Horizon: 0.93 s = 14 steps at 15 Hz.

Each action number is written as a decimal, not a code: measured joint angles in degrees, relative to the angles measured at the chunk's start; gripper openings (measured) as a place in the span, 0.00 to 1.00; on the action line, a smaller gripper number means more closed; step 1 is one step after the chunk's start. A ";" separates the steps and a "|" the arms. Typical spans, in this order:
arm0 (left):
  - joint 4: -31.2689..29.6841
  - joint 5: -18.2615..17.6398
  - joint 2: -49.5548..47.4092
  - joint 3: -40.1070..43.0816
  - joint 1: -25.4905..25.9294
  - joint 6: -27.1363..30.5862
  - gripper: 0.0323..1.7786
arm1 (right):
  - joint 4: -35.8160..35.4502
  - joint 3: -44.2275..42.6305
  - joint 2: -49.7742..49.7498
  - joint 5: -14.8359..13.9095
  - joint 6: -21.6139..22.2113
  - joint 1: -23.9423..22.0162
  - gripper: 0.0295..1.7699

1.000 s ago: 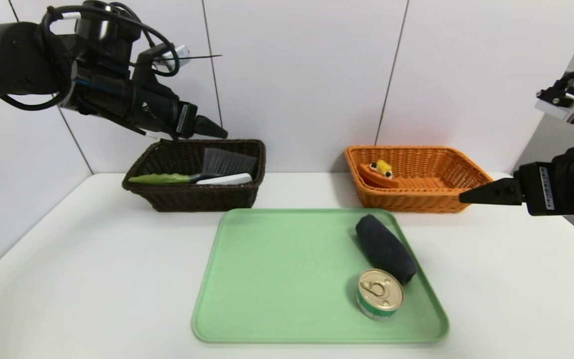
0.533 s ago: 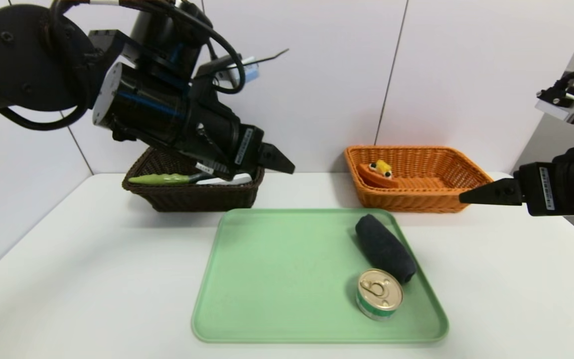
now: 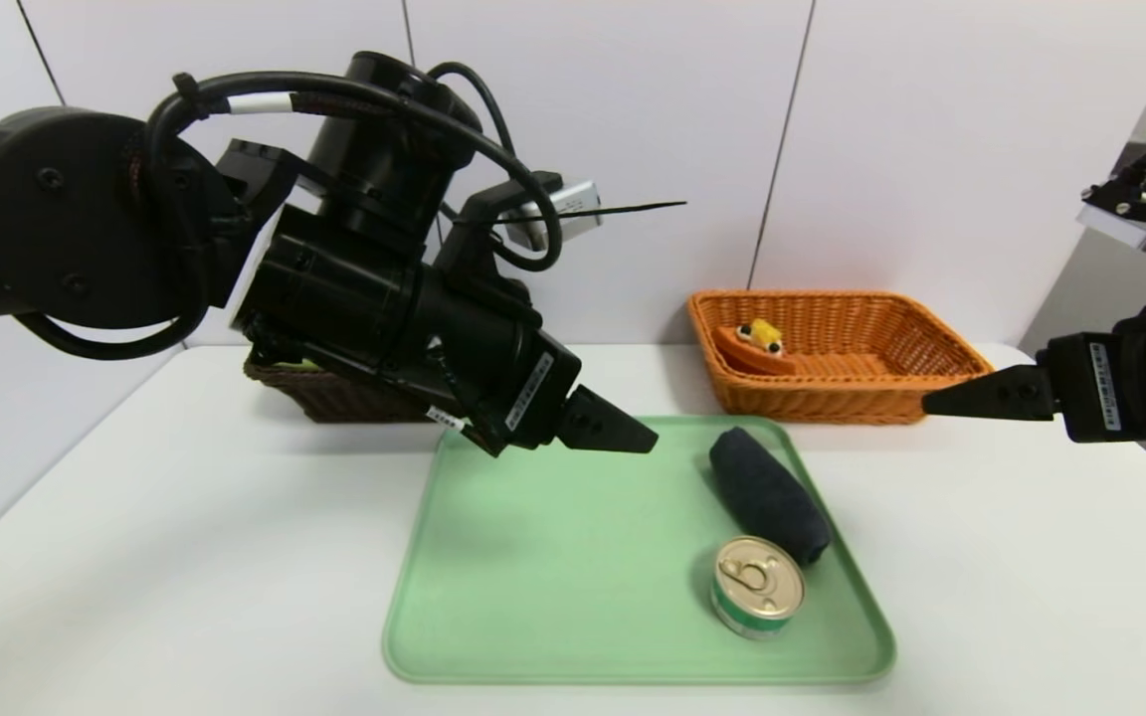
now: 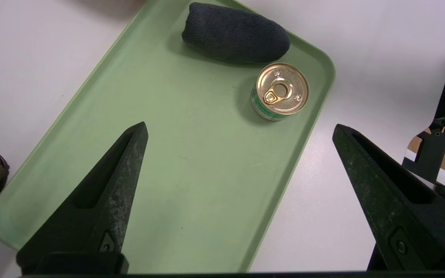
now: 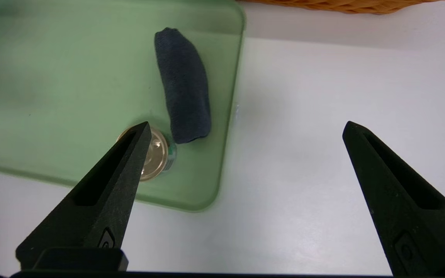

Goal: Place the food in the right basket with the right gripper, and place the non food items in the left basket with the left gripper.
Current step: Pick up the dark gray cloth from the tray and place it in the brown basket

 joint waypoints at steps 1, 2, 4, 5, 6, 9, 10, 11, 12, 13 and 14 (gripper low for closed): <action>-0.02 0.02 -0.30 0.28 -0.39 0.04 0.95 | -0.02 0.20 -0.05 0.72 0.00 0.20 0.97; -0.09 0.02 -0.50 0.41 -0.71 0.06 0.95 | 0.00 0.30 -0.06 0.85 -0.02 0.24 0.97; -0.69 0.22 -0.52 0.48 -1.05 0.06 0.95 | -0.11 0.37 -0.06 0.91 0.00 0.30 0.97; -1.24 0.44 -0.22 0.48 -1.21 0.02 0.95 | -0.16 0.37 -0.05 0.89 0.05 0.33 0.97; -2.12 0.88 0.28 0.48 -1.40 -0.02 0.95 | -0.13 0.34 -0.05 0.87 0.02 0.35 0.97; -6.16 7.06 3.33 -0.05 -2.78 -1.10 0.95 | -0.18 0.17 0.09 0.87 0.07 0.30 0.97; -7.69 10.64 4.85 -0.59 -3.85 -2.51 0.95 | -0.18 0.17 0.11 0.89 0.07 0.30 0.97; -9.09 14.58 6.70 -1.68 -5.32 -4.99 0.95 | -0.18 0.17 0.13 0.89 0.05 0.30 0.97; -9.81 18.10 8.61 -3.30 -6.69 -7.83 0.95 | -0.18 0.15 0.16 0.89 0.13 0.30 0.97; -10.09 21.27 10.67 -5.22 -8.00 -10.85 0.95 | -0.16 0.13 0.17 0.87 0.22 0.30 0.97; -10.18 24.23 12.96 -7.30 -9.40 -14.02 0.95 | -0.13 0.15 0.17 0.83 0.33 0.28 0.97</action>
